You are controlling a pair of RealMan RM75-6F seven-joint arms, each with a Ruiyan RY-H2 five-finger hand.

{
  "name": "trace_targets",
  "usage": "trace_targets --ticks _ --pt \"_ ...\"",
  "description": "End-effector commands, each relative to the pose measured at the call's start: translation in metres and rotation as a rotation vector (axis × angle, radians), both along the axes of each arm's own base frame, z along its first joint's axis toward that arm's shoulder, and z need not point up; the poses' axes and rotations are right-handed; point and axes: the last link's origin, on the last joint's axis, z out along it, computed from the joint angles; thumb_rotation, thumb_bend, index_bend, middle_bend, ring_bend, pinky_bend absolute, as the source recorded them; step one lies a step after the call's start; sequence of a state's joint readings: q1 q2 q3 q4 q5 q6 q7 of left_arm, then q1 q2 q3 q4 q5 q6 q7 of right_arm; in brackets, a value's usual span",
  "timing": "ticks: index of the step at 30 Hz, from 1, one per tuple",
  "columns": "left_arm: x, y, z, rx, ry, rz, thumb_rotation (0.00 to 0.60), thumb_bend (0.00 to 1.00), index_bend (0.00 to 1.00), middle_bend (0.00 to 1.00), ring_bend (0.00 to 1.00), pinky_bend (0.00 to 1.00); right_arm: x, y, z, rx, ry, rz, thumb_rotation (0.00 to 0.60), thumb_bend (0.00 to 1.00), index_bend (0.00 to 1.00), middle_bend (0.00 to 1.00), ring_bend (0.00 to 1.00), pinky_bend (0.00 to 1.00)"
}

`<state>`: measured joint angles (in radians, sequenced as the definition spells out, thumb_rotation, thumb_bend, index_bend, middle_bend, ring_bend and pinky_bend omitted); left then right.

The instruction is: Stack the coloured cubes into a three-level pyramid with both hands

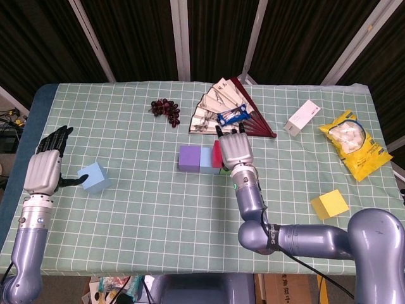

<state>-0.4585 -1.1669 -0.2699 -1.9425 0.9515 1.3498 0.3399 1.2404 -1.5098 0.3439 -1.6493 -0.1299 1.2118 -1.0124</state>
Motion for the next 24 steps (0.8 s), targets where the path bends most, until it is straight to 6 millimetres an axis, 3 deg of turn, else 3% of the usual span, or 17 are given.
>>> trace_targets --ticks 1,17,24 --pt "0.0000 -0.0001 0.0001 0.000 0.000 0.000 0.600 0.05 0.00 0.03 0.05 0.06 -0.0007 -0.0001 -0.0003 0.000 0.000 -0.002 0.600 0.33 0.02 0.47 0.22 0.00" --pt "-0.0006 0.0001 -0.0008 -0.005 0.004 0.006 0.600 0.05 0.00 0.03 0.05 0.06 -0.0032 0.0005 -0.0027 0.002 0.005 -0.003 0.600 0.33 0.02 0.46 0.22 0.00" --pt "-0.0002 0.0000 0.0000 -0.003 0.005 0.006 0.600 0.05 0.00 0.03 0.05 0.06 -0.0045 0.0012 -0.0041 0.008 -0.010 -0.008 0.600 0.33 0.00 0.39 0.21 0.00"
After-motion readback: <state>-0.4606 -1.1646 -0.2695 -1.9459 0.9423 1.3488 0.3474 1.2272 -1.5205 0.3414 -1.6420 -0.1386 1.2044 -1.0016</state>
